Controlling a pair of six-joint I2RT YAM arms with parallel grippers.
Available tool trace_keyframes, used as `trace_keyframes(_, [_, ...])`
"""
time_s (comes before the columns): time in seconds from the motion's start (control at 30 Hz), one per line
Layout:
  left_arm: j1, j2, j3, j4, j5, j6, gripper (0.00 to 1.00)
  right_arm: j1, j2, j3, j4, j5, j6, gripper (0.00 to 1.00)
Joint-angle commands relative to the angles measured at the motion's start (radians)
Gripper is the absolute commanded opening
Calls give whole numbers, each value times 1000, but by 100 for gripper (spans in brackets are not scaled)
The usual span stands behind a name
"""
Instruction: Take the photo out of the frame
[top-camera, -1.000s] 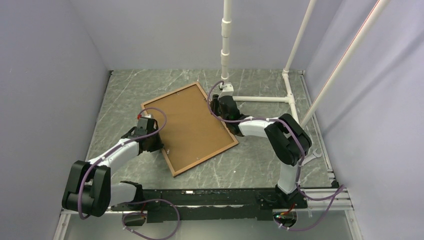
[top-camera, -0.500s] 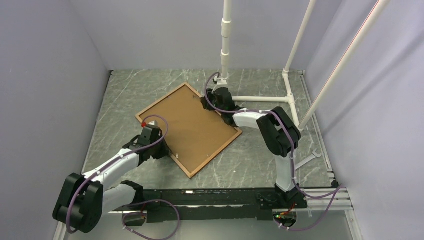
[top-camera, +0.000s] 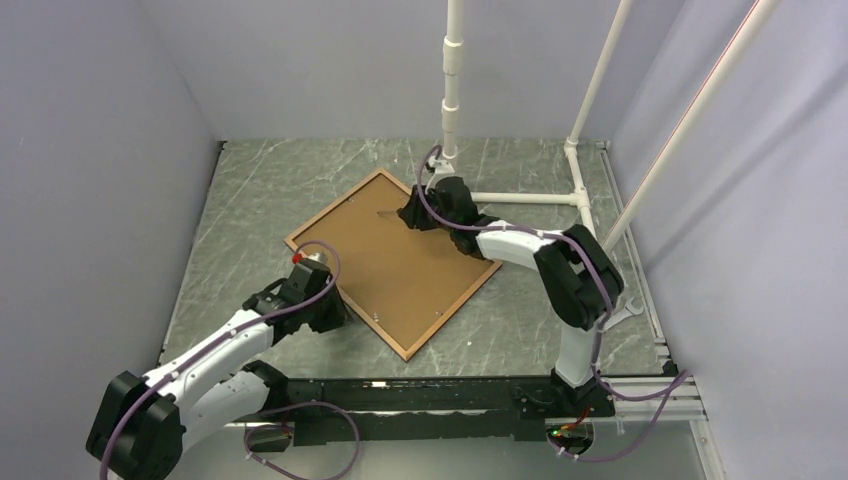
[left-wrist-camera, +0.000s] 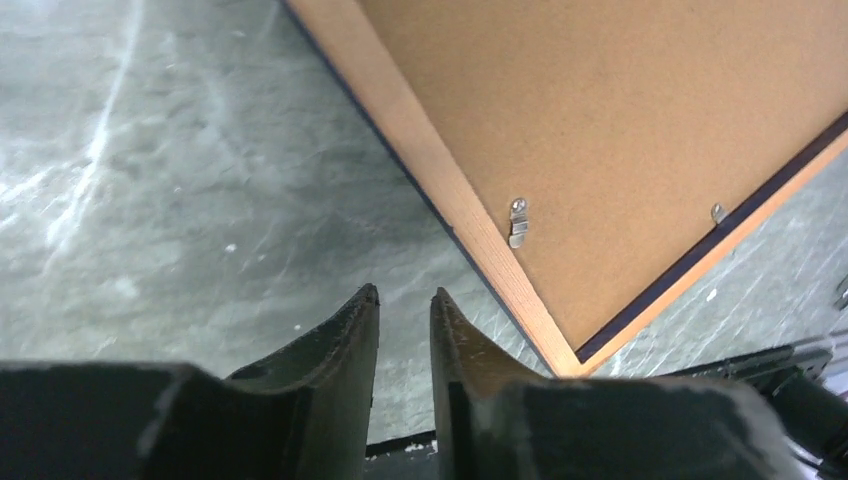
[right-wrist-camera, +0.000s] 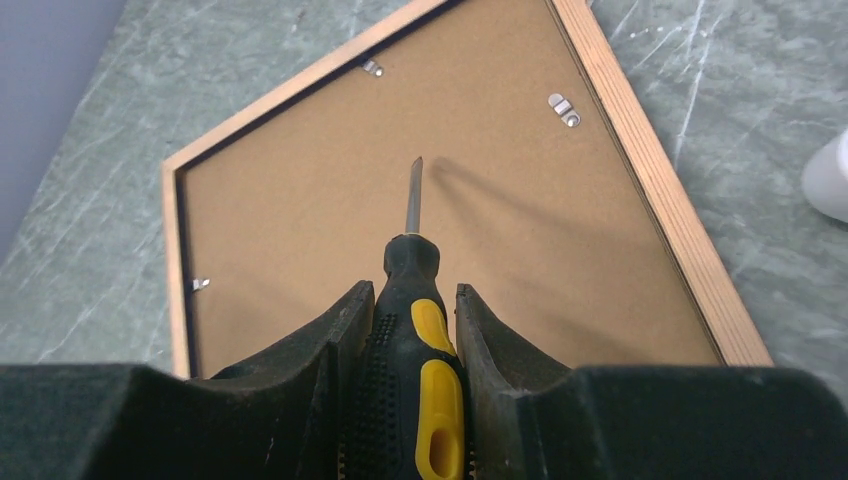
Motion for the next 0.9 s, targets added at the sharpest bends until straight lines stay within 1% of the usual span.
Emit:
trace_keyframes(0.0, [22, -38, 90, -148, -107, 26, 37, 0, -178, -14, -44, -3, -52, 0])
trace_keyframes(0.07, [60, -52, 110, -172, -106, 50, 47, 5, -218, -35, -70, -24, -57, 0])
trace_keyframes(0.13, [128, -69, 120, -173, -75, 84, 56, 18, -252, -58, -85, -44, -61, 0])
trace_keyframes(0.17, [171, -74, 124, -170, -38, 104, 60, 24, -265, -68, -98, -51, -64, 0])
trace_keyframes(0.27, [299, -68, 158, -170, 47, 170, 66, 49, -294, -97, -114, -85, -52, 0])
trace_keyframes(0.33, [359, -49, 193, -175, 74, 204, 70, 79, -303, -115, -101, -113, -46, 0])
trace_keyframes(0.43, [445, 8, 238, -149, 116, 216, 77, 167, -291, -113, -96, -74, -71, 0])
trace_keyframes(0.5, [513, 71, 259, -118, 171, 208, 78, 230, -257, -86, -113, -24, -89, 0])
trace_keyframes(0.57, [598, 148, 279, -79, 251, 196, 76, 278, -227, -55, -126, 16, -99, 0])
trace_keyframes(0.6, [625, 188, 289, -64, 263, 192, 75, 300, -216, -42, -130, 37, -103, 0])
trace_keyframes(0.7, [670, 304, 334, -45, 222, 197, 73, 349, -198, -28, -117, 82, -111, 0])
trace_keyframes(0.87, [686, 487, 418, -23, 136, 213, 72, 389, -191, -28, -113, 154, -120, 0])
